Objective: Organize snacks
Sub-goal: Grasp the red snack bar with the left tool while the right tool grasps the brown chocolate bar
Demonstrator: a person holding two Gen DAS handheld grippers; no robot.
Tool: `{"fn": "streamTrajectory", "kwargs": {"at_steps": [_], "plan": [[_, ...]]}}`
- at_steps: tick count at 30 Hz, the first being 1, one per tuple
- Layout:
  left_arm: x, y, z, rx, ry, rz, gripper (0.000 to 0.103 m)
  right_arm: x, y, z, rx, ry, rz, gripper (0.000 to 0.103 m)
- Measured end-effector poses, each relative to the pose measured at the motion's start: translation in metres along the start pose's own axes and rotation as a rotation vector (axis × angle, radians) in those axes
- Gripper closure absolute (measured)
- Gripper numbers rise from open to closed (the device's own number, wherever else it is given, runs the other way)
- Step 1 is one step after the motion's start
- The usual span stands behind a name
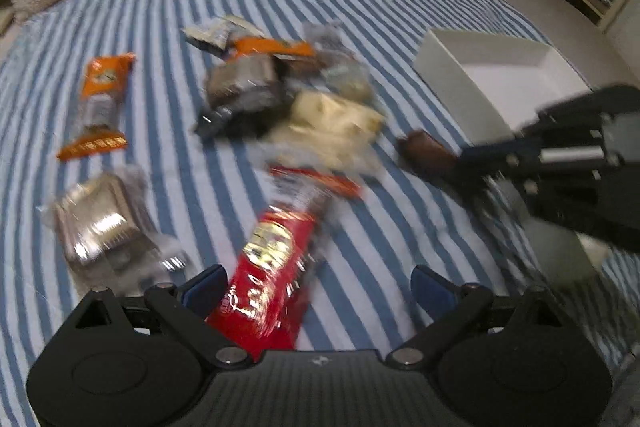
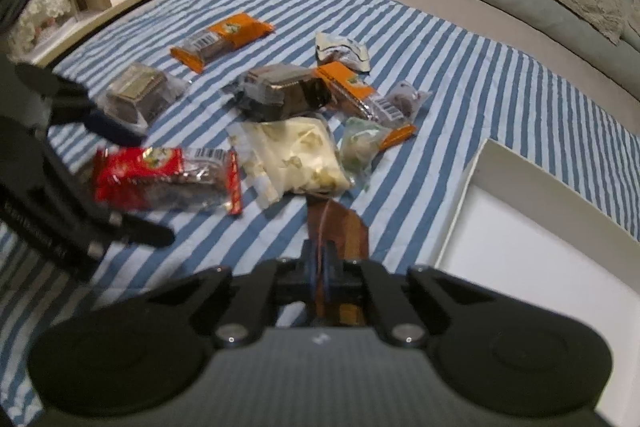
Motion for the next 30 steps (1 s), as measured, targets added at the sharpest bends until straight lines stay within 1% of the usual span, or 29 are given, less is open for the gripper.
{"fn": "streamTrajectory", "kwargs": {"at_steps": [2, 3, 5, 8, 9, 11, 12, 13, 14, 15, 17, 20, 23, 25, 26, 27, 28, 29, 30], "plan": [[-0.002, 0.0, 0.005, 0.024, -0.015, -0.009, 0.006, -0.005, 0.001, 0.0, 0.004, 0.02, 0.007, 0.099], [-0.003, 0.001, 0.007, 0.031, -0.008, -0.006, 0.006, -0.008, 0.001, 0.0, 0.004, 0.032, 0.007, 0.099], [-0.004, 0.003, 0.008, 0.019, 0.034, 0.013, 0.006, -0.013, -0.001, -0.002, 0.001, 0.059, -0.002, 0.099], [-0.002, 0.008, 0.006, 0.0, 0.102, 0.033, 0.012, -0.016, -0.006, -0.009, -0.013, 0.118, -0.036, 0.099], [0.0, 0.009, 0.005, -0.005, 0.122, 0.03, 0.015, -0.015, -0.007, -0.011, -0.02, 0.137, -0.049, 0.099], [0.004, 0.012, 0.003, -0.008, 0.157, 0.016, 0.019, -0.013, -0.011, -0.017, -0.045, 0.204, -0.085, 0.098], [0.008, 0.012, 0.003, -0.004, 0.168, 0.004, 0.021, -0.013, -0.013, -0.02, -0.061, 0.237, -0.099, 0.097], [0.011, 0.013, 0.004, 0.002, 0.179, -0.006, 0.021, -0.012, -0.016, -0.023, -0.076, 0.244, -0.102, 0.094], [0.014, 0.014, 0.005, 0.01, 0.189, -0.014, 0.023, -0.01, -0.017, -0.025, -0.088, 0.228, -0.105, 0.081], [0.017, 0.014, 0.006, 0.02, 0.197, -0.023, 0.026, -0.009, -0.018, -0.025, -0.094, 0.207, -0.113, 0.061], [0.022, 0.016, 0.01, 0.045, 0.216, -0.039, 0.028, -0.002, -0.019, -0.026, -0.082, 0.171, -0.127, 0.041], [0.028, 0.017, 0.013, 0.061, 0.237, -0.049, 0.032, 0.008, -0.017, -0.025, -0.066, 0.189, -0.159, 0.039], [0.031, 0.02, 0.014, 0.061, 0.235, -0.05, 0.041, 0.02, -0.013, -0.026, -0.085, 0.168, -0.171, 0.039], [0.03, 0.021, 0.014, 0.056, 0.233, -0.049, 0.047, 0.025, -0.014, -0.03, -0.096, 0.156, -0.182, 0.042], [0.03, 0.021, 0.013, 0.05, 0.235, -0.048, 0.052, 0.028, -0.013, -0.031, -0.102, 0.149, -0.185, 0.046], [0.029, 0.021, 0.011, 0.042, 0.234, -0.047, 0.055, 0.029, -0.013, -0.031, -0.104, 0.143, -0.184, 0.049], [0.028, 0.02, 0.009, 0.03, 0.226, -0.046, 0.056, 0.031, -0.012, -0.03, -0.101, 0.146, -0.185, 0.05], [0.027, 0.019, 0.008, 0.024, 0.225, -0.046, 0.057, 0.03, -0.01, -0.029, -0.093, 0.149, -0.184, 0.054], [0.026, 0.018, 0.008, 0.023, 0.225, -0.047, 0.058, 0.029, -0.01, -0.029, -0.087, 0.151, -0.181, 0.054]]}}
Point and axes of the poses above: each gripper's, at about its wrist camera, not at the fingertips, and x roughly the way its jaws point, z to its right, y to its top, the point moved 1 cm from there along x, roughly the way its jaws point, and after that the axes turned 4 degrees about y, right-handed, at the moved point
